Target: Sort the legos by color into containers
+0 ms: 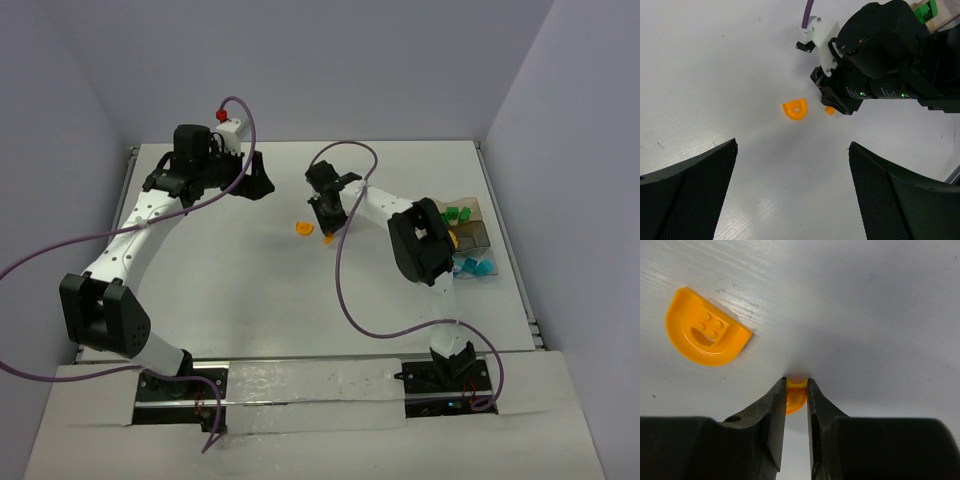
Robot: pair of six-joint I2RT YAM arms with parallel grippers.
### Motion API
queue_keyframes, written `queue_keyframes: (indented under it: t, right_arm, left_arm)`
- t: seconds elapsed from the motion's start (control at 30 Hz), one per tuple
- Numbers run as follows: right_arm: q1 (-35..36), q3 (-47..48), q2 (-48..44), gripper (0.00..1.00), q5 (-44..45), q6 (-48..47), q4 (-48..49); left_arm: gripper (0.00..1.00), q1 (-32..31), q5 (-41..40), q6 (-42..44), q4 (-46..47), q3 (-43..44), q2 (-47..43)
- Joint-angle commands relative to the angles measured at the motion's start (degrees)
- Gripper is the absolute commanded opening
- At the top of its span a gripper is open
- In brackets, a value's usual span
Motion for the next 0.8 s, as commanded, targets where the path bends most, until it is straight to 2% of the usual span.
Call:
queue_keyframes:
  t: [0.0,0.17,0.37,0.5,0.57,0.6,0.67,0.77]
  right_arm:
    - [-0.71,-3.79,-1.76,0.21,-0.03,-1.82,-0.84]
    - [-0.69,-5.58,-8.78,0.12,-2.57,-3.42,-0.25]
    - [-2.64,-10.74,-21.05,0.09,-2.63,-6.39,-0.15]
    - [-8.05,-14.43,-28.86,0.09,-2.68,-7.6,-1.55]
    - [-13.28,-15.3,-32.21,0.08,-3.85,-8.02,-3.09]
    - [-13.36,-15.31,-33.14,0.08,-3.91,-8.04,-3.68]
    - [-20.36,-16.49,-35.49,0.08,-2.64,-11.1,-4.39]
    - [-26.16,-18.2,-37.87,0.08,-1.18,-13.39,-4.52]
  left_arm:
    - [0.99,0.28,0.45,0.12,1.46,1.96,-0.31]
    - [0.99,0.28,0.38,0.59,1.13,2.44,-0.19]
    - [0.99,0.28,1.08,1.8,0.59,2.8,-0.93]
    - [0.99,0.28,2.2,2.01,0.79,2.73,-1.44]
    - [0.99,0.28,2.47,1.75,0.88,2.73,-1.27]
    - [0.99,0.28,2.47,1.75,0.88,2.73,-1.18]
    - [0.99,0.19,2.96,1.61,1.1,2.82,-0.99]
    - [0.99,0.19,3.35,1.48,1.14,2.99,-0.91]
